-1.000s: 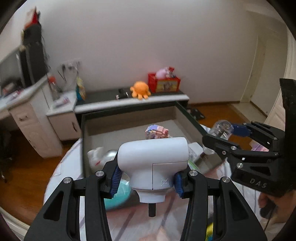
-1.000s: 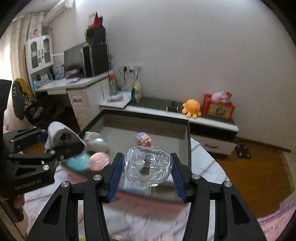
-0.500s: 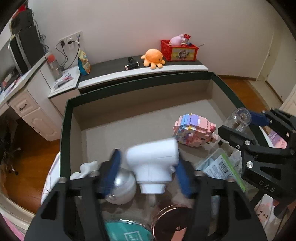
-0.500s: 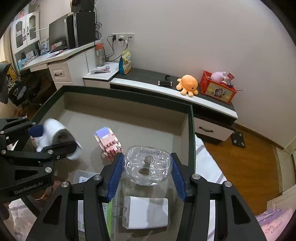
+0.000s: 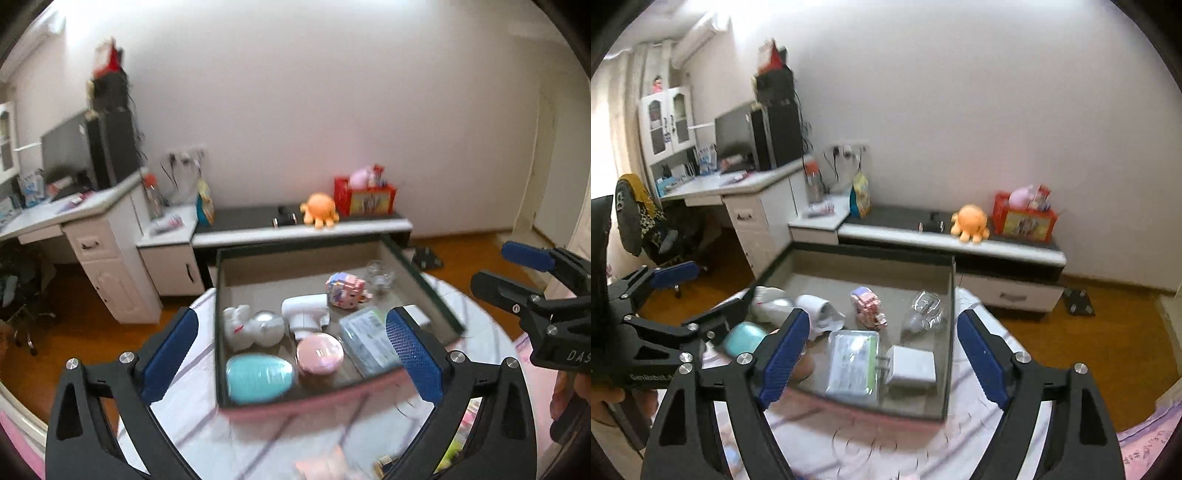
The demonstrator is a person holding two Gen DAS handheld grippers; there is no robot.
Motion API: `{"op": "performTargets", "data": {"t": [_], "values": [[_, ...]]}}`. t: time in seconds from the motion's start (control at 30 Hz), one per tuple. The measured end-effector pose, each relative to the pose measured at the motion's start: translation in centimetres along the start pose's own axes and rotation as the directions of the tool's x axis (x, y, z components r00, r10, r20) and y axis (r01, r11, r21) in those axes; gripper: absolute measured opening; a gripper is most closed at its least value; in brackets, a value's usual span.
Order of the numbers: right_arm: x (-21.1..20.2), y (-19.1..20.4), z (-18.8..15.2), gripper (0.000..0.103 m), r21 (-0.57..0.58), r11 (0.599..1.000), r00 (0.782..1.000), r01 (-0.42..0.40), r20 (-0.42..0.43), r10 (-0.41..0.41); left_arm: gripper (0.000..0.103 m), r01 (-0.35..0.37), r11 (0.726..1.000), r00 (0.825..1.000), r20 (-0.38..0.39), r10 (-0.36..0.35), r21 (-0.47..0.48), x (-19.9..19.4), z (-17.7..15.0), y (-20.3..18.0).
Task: Organize rigid objects
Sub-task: 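Withdraw both tools from the pink box back over the table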
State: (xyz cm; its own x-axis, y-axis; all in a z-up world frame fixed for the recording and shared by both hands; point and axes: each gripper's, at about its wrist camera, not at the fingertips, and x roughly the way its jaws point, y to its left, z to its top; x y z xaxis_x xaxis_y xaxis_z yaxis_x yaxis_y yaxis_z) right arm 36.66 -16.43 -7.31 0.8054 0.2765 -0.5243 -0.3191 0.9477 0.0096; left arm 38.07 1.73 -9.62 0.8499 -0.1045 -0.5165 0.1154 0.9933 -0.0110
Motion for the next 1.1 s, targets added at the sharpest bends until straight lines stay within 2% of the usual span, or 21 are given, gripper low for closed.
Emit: {"op": "performTargets", "data": {"t": [0.13,0.17,0.23,0.37,0.47,0.67,0.87,1.1], "values": [[-5.7,1.6,-2.3,0.086,0.012,1.0,0.996,-0.011,0.093,0.01,0.103,-0.021,1.0,0.994,0.111,0.021,-0.007,-6.8,-2.3,-0.8],[-7.0,1.9,-3.0,0.089,0.021,1.0,0.994,-0.011,0.109,0.008,0.103,-0.028,1.0,0.99,0.14,0.029,-0.004,-8.9,-3.1,-1.2],[-9.8,2.7,-4.6,0.103,0.038,0.999,0.988,-0.009,0.156,0.003,0.103,-0.037,0.999,0.981,0.191,0.037,-0.003,-11.7,-4.1,-1.9],[-13.8,4.2,-6.9,0.103,0.061,0.998,0.975,0.014,0.22,-0.027,0.103,-0.092,0.996,0.958,0.273,0.087,0.009,-17.2,-6.6,-3.0],[-16.8,5.3,-8.8,0.103,0.084,0.994,0.957,0.075,0.274,-0.096,0.103,-0.131,0.991,0.946,0.299,0.124,0.005,-20.1,-8.3,-3.4],[-21.0,7.6,-11.2,0.103,0.103,0.983,0.925,0.151,0.336,-0.177,0.103,-0.139,0.99,0.937,0.324,0.135,-0.01,-23.9,-10.9,-3.7],[-22.7,8.3,-11.6,0.103,0.102,0.982,0.916,0.158,0.356,-0.184,0.103,-0.162,0.986,0.921,0.352,0.167,-0.044,-26.2,-11.7,-3.8],[-23.8,9.0,-12.1,0.103,0.091,0.983,0.913,0.158,0.365,-0.181,0.103,-0.17,0.984,0.92,0.351,0.176,-0.047,-27.3,-12.0,-3.8]]}}
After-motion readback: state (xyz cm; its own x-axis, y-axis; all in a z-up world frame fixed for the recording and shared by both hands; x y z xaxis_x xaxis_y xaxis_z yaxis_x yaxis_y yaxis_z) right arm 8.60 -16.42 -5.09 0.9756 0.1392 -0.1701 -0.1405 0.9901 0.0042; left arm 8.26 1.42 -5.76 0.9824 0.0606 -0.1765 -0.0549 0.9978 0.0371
